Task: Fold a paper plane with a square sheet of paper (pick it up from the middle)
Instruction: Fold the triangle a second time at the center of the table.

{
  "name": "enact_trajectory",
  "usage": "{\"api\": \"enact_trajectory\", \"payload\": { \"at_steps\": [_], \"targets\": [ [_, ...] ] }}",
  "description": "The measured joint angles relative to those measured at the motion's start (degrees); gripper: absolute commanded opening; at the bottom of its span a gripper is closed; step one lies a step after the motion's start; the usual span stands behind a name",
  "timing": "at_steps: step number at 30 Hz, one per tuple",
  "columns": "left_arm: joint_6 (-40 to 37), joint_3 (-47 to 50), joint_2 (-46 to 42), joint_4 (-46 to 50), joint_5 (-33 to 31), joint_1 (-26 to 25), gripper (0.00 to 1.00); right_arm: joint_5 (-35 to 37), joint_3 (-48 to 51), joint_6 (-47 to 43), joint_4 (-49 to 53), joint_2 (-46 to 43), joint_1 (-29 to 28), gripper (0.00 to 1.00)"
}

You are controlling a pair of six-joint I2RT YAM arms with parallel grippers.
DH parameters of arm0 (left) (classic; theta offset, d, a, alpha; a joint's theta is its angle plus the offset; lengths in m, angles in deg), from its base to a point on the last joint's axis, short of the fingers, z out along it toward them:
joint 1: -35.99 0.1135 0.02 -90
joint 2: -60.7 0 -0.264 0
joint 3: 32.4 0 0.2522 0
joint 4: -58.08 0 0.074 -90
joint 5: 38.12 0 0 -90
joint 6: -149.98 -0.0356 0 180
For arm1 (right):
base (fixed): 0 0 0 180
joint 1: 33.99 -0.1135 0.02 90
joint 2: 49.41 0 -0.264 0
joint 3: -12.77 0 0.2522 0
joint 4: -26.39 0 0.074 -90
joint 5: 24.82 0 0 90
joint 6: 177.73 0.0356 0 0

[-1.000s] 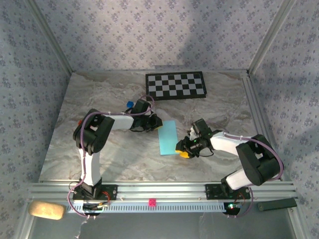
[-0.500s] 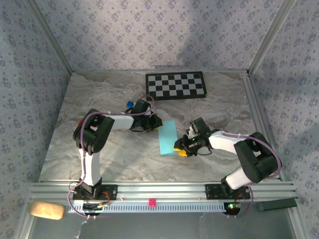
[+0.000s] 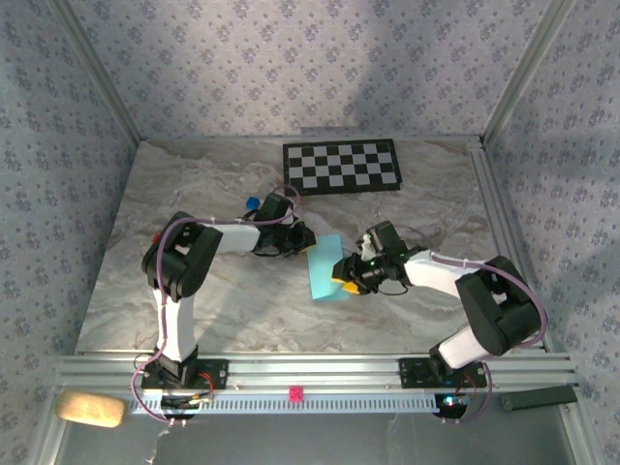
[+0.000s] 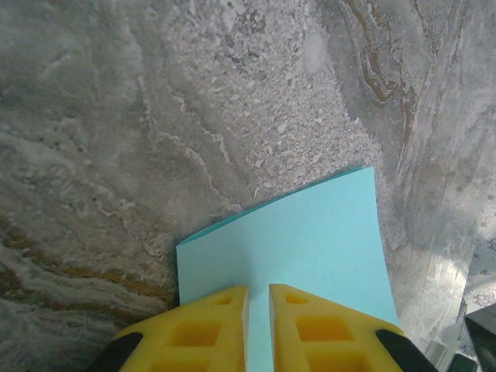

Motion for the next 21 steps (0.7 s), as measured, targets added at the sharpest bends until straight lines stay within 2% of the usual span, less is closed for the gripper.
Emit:
{"api": "enact_trajectory", "payload": {
  "at_steps": [5,12,21],
  "targets": [
    [-0.4,0.0,0.0,0.0,0.2,0.0,0.15,-0.2,-1.1,-3.7,-0.2,0.5,1.3,0.48],
    [-0.6,0.0,0.0,0.0,0.2,0.0,0.16,-4.3,-1.1,-6.0,-3.4,3.4,3.9,0.46],
    [-0.6,0.0,0.0,0.0,0.2,0.0,0.17,-6.9,-1.1,-6.6,-6.0,5.7,5.7,0.36]
  ]
}}
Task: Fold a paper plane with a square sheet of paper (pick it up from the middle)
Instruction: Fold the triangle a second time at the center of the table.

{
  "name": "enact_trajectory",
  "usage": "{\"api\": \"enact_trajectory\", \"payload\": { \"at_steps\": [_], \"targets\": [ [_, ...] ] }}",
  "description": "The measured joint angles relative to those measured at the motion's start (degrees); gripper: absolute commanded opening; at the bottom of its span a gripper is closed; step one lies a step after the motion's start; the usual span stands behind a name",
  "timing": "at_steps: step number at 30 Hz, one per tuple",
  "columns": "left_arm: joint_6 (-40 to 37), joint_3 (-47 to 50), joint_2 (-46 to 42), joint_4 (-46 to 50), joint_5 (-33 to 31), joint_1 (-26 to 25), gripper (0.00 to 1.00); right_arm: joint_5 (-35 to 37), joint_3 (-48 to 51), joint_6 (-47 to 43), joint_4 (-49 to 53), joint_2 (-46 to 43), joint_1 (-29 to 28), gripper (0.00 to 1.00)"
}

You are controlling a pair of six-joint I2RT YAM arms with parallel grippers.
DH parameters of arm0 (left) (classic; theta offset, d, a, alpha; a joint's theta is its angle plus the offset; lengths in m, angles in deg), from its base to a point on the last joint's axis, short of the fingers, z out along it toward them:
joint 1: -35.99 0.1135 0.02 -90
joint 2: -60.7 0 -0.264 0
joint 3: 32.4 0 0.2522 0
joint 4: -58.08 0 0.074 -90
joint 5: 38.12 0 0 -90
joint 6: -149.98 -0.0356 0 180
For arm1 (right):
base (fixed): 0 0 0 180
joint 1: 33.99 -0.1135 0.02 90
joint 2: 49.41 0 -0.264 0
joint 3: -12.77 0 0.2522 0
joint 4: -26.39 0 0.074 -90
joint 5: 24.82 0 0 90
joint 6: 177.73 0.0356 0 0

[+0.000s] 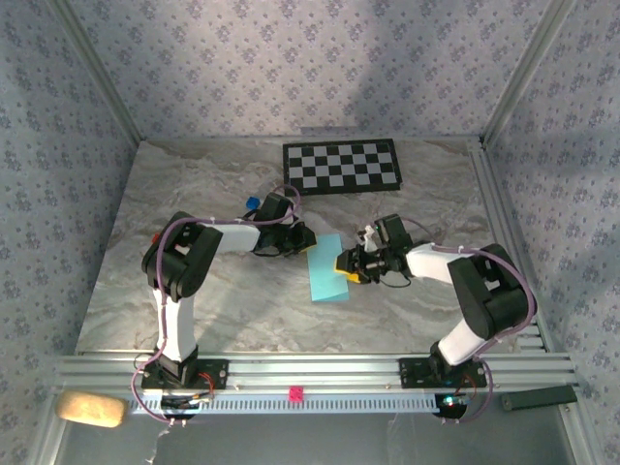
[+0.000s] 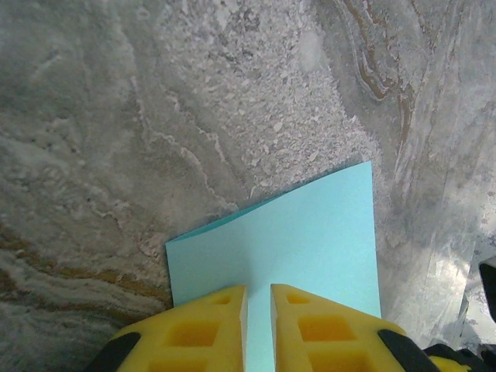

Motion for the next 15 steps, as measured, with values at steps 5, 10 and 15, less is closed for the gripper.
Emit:
{"api": "enact_trajectory", "payload": {
  "at_steps": [5,10,15],
  "targets": [
    [0.0,0.0,-0.2,-0.1,0.2,0.0,0.18,-0.6,0.0,-0.2,-0.8,1.7,0.3,0.27],
    [-0.2,0.0,-0.4,0.1,0.2,-0.1,0.2,-0.6,0.0,-0.4,-1.4,3.2,0.4,0.15],
    [-0.6,0.8,-2.1,1.6,0.0,-0.1,0.3,-0.5,0.0,-0.3,-1.7,3.5,0.8,0.1]
  ]
}}
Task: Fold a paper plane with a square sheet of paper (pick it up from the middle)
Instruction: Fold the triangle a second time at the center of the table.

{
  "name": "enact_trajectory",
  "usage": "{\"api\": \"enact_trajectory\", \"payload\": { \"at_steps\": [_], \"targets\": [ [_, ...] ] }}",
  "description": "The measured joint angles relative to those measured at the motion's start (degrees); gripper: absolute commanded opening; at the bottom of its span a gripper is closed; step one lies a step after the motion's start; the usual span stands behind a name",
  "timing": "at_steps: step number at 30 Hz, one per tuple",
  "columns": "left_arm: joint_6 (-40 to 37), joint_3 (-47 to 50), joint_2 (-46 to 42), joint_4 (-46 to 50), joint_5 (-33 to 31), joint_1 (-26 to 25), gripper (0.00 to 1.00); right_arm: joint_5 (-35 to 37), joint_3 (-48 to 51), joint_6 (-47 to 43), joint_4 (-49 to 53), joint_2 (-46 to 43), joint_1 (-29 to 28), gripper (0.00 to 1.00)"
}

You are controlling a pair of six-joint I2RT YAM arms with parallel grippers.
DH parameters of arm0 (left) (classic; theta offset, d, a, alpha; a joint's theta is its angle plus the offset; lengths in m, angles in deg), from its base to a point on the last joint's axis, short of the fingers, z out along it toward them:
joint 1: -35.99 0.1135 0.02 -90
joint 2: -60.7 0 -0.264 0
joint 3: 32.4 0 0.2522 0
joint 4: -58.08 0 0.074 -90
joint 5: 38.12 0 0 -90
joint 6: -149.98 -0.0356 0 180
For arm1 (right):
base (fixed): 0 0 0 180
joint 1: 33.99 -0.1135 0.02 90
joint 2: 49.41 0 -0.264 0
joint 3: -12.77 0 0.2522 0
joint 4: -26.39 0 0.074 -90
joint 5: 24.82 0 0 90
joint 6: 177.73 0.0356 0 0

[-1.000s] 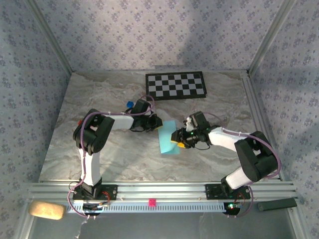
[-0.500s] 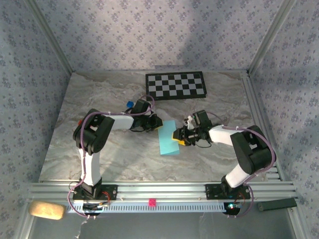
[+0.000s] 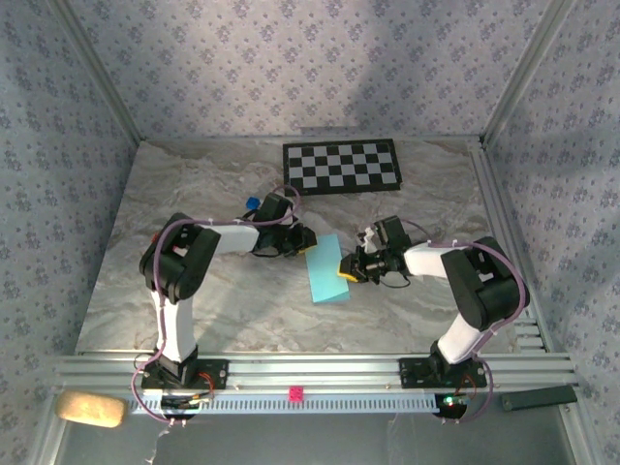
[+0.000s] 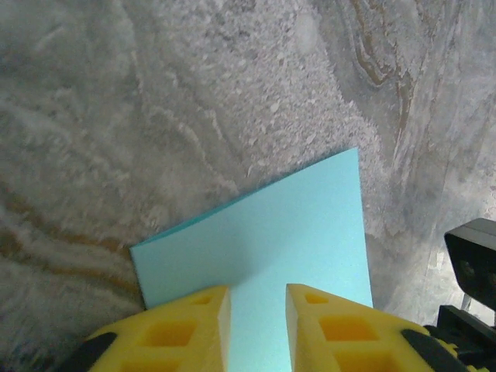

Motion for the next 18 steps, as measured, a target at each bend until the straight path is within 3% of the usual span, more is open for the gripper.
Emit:
{"api": "enact_trajectory", "payload": {
  "at_steps": [8,18],
  "targets": [
    [-1.6,0.2,-5.7,3.5,-1.4,-0.1,0.47,0.3,0.0,1.4,-1.4,0.0,0.0,0.01],
    [-4.4,5.4,-18.9,4.6,-8.3,-0.2,0.5,6.0,1.0,11.8,-7.4,0.0,-1.2,0.01]
  ]
}}
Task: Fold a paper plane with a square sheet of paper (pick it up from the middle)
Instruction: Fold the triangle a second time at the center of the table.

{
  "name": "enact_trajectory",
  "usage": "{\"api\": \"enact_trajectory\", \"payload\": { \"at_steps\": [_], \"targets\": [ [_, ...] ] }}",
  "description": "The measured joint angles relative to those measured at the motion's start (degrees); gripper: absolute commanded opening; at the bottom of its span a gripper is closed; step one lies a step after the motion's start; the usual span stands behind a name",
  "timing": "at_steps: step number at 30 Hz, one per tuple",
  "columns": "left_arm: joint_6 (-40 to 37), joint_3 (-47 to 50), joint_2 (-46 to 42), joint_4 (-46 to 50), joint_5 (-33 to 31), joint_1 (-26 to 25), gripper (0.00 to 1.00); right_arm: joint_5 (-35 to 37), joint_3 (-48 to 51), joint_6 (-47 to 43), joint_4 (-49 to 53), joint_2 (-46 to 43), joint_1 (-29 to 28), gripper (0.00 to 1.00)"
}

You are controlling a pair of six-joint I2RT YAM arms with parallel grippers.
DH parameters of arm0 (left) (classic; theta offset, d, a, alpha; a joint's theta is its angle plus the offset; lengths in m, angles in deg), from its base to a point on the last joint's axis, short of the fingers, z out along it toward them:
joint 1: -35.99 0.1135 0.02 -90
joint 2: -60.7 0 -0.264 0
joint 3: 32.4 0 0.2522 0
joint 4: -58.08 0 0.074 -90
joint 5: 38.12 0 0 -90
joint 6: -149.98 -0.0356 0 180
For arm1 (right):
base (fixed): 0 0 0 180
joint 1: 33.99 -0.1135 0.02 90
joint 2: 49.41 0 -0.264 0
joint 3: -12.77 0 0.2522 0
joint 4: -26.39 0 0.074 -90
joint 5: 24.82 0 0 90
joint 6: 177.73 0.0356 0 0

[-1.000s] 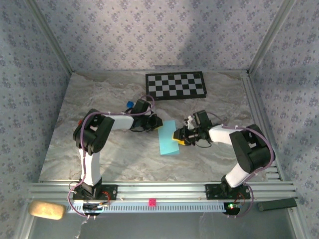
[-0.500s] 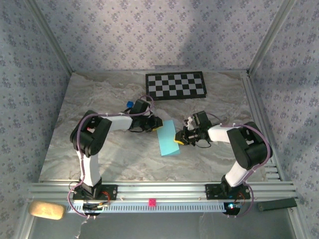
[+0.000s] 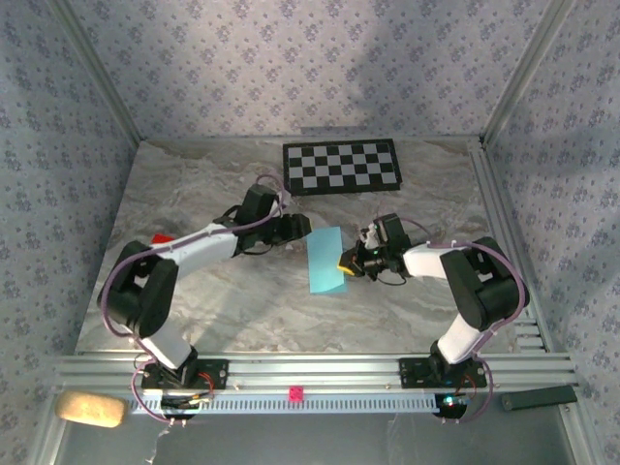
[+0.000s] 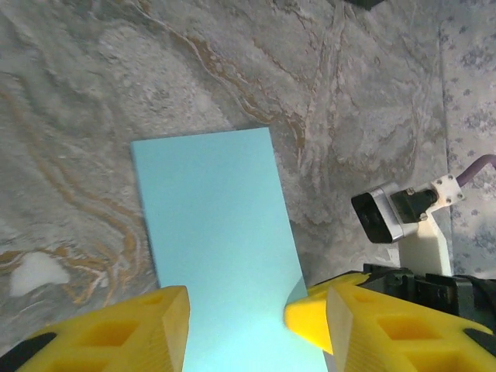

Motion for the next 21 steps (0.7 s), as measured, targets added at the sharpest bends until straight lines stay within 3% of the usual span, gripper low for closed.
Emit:
{"api": "enact_trajectory", "payload": {
  "at_steps": [4,9,14,21],
  "targets": [
    [-1.4,3.4,-3.7,-0.2,-2.6,-0.2,0.48,2.7,1.5,6.2,-2.4,-0.2,-1.5,0.03],
    [-4.6,8.6,-7.5,-3.0,-5.5,-2.8,0.45,4.9,1.9,11.3,-4.6,-1.5,-3.5,0.16],
    [-7.0,11.4,-9.3,-5.0,-7.3,-4.8,0.44,4.9,1.6,10.8,-4.6,-2.5,-3.8,0.25],
    [-11.8,14.8,-11.3,-10.7,-8.9,-6.3,0.44,3.8,-1.1,6.7,-2.9,-2.0,-3.4,0.24]
  ]
}}
